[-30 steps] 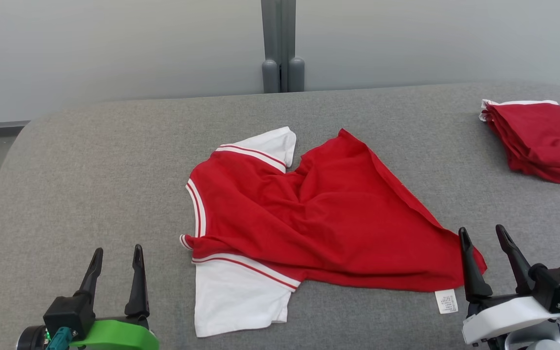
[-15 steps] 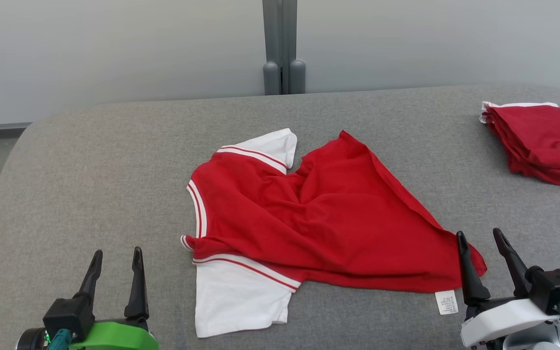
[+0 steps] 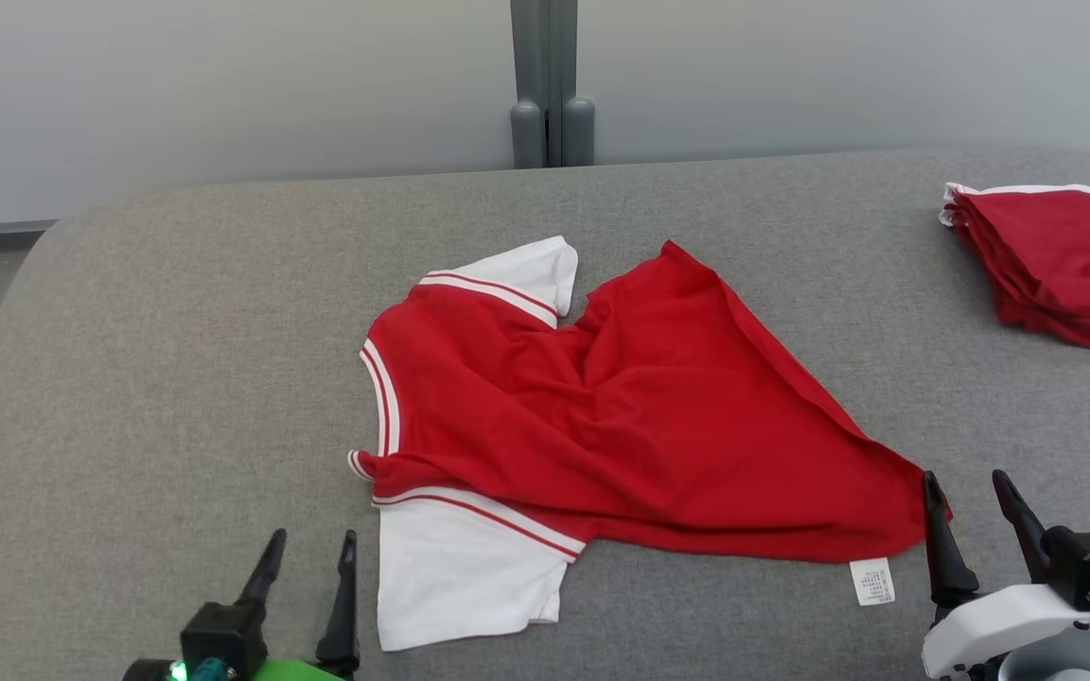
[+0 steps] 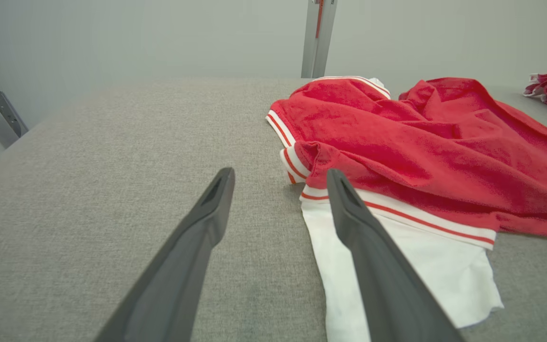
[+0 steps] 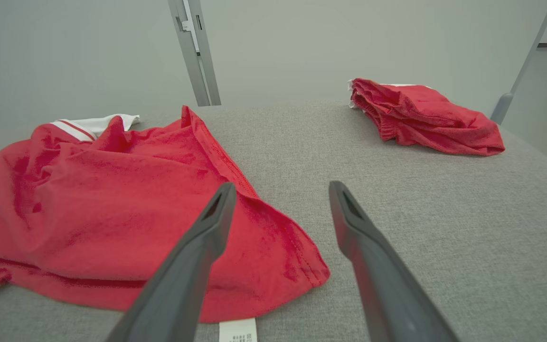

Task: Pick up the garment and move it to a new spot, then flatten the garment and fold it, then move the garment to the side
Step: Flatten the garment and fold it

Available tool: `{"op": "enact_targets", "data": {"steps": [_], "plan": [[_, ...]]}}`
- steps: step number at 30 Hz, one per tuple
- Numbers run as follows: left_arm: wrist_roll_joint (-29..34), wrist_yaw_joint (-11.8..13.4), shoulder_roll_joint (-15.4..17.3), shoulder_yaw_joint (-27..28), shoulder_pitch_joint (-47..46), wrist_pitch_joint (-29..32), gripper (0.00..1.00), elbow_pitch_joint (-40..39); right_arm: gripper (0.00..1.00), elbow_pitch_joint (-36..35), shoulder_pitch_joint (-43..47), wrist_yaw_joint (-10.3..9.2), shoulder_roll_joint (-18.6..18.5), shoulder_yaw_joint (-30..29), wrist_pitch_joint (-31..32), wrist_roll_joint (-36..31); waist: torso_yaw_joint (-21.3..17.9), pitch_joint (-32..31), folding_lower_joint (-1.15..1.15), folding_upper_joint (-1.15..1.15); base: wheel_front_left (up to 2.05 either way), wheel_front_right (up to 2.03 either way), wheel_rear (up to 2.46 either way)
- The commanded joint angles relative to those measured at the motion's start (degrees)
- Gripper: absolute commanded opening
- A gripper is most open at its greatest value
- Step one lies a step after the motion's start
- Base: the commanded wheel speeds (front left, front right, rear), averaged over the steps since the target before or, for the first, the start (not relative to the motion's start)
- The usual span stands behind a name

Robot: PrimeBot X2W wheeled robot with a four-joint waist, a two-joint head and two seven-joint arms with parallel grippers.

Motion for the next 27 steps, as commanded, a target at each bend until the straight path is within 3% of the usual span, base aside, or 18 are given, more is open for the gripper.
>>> {"op": "enact_targets", "data": {"steps": [1, 11, 23, 25, 26, 27], "plan": [[-0.2, -0.2, 0.2, -1.4, 0.9, 0.1, 1.0, 1.0, 1.0, 1.5, -1.2, 0.0, 0.1, -0.6, -0.1, -0.7, 0.0, 0.8, 0.0, 0.0, 0.0, 0.0, 0.0], [-2.5, -0.2, 0.1, -10.3, -1.4, 0.1, 1.0, 10.6, 1.0, 14.8, -8.0, -0.01, 0.6, -4.2, -0.1, -1.8, 0.3, 4.5, 0.0, 0.0, 0.0, 0.0, 0.0], [-5.0, -0.2, 0.1, -13.7, -5.4, 0.1, 1.0, 16.6, 1.0, 27.7, -13.4, 0.0, 2.2, -3.4, 0.0, 1.3, 1.1, 7.1, 0.0, 0.0, 0.0, 0.0, 0.0], [-5.9, -0.2, 0.0, -15.5, -5.8, 0.2, 1.0, 17.5, 0.44, 28.5, -13.7, 0.03, 2.6, -2.3, 0.1, 2.3, 1.1, 7.2, 0.0, 0.0, 0.0, 0.0, 0.0], [-6.8, -0.3, 0.0, -16.4, -6.1, 0.2, 0.42, 18.0, 0.0, 28.6, -13.8, 0.03, 2.9, -1.8, 0.1, 3.0, 1.0, 7.2, 0.0, 0.0, 0.0, 0.0, 0.0], [-7.6, -0.3, -0.1, -17.0, -6.3, 0.2, 0.08, 18.3, 0.0, 28.6, -13.9, 0.03, 3.0, -1.4, 0.1, 3.5, 1.0, 7.1, 0.0, 0.0, 0.0, 0.0, 0.0]]}}
